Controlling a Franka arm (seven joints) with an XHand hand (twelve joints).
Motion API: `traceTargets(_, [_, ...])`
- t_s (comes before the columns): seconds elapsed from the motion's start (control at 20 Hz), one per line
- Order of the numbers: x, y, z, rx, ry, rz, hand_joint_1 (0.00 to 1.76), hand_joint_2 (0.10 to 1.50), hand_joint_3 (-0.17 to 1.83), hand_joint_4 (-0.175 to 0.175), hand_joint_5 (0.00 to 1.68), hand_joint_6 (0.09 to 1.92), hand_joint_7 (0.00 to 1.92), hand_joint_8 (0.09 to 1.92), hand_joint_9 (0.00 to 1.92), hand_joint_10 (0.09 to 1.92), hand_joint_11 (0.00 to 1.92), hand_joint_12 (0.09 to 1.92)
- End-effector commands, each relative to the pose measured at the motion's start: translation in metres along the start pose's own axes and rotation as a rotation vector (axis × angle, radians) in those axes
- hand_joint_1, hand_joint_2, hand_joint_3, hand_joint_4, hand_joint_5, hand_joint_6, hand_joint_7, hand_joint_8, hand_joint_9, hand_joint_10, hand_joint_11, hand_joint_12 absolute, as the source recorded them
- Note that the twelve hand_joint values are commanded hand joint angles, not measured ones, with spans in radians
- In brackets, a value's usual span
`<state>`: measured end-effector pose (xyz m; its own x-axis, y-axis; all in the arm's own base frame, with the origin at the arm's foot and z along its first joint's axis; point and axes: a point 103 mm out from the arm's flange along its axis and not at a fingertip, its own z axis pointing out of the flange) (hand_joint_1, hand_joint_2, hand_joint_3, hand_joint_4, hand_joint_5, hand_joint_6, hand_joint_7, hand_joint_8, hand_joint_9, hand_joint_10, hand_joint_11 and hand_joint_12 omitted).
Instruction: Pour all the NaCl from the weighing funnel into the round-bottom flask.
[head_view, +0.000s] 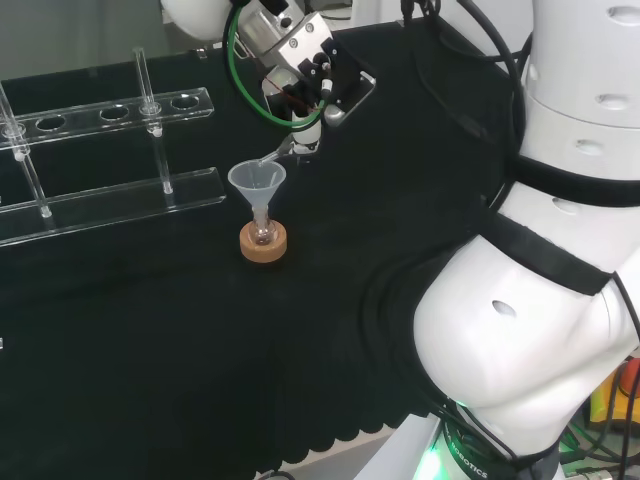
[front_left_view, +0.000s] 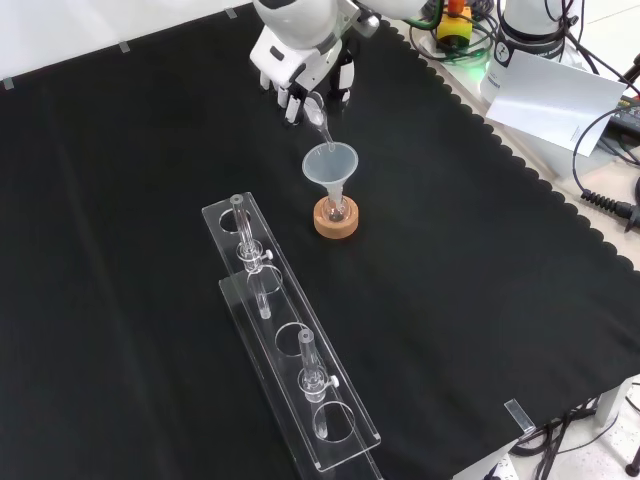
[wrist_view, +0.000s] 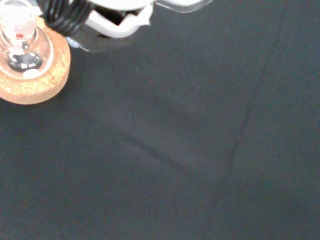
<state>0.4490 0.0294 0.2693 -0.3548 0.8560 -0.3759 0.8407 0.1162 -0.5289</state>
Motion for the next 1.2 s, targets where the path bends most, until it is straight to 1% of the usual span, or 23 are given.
traceTargets(0.05, [0.0005, 0.0005, -0.0019, 0.011, -0.025, 0.001, 1.11, 0.73, 0.66, 0.080, 1.13, 0.92, 1.13, 0.57, 1.36, 0.17, 1.05, 0.93])
traceTargets(0.15, [0.0005, 0.0006, -0.0033, 0.018, -0.057, 0.004, 1.11, 0.73, 0.66, 0.080, 1.13, 0.92, 1.13, 0.57, 1.36, 0.17, 1.05, 0.93])
traceTargets(0.25, [0.0009, 0.0007, -0.0046, 0.023, -0.072, 0.008, 1.11, 0.73, 0.66, 0.080, 1.13, 0.92, 1.13, 0.57, 1.36, 0.17, 1.05, 0.93])
traceTargets(0.75, [0.0014, 0.0028, -0.0077, 0.045, -0.128, 0.017, 1.11, 0.72, 0.66, 0.079, 1.13, 0.92, 1.13, 0.57, 1.36, 0.17, 1.05, 0.92])
traceTargets(1.2, [0.0023, 0.0073, -0.0085, 0.076, -0.164, 0.012, 1.11, 0.72, 0.66, 0.078, 1.13, 0.92, 1.13, 0.56, 1.36, 0.16, 1.05, 0.92])
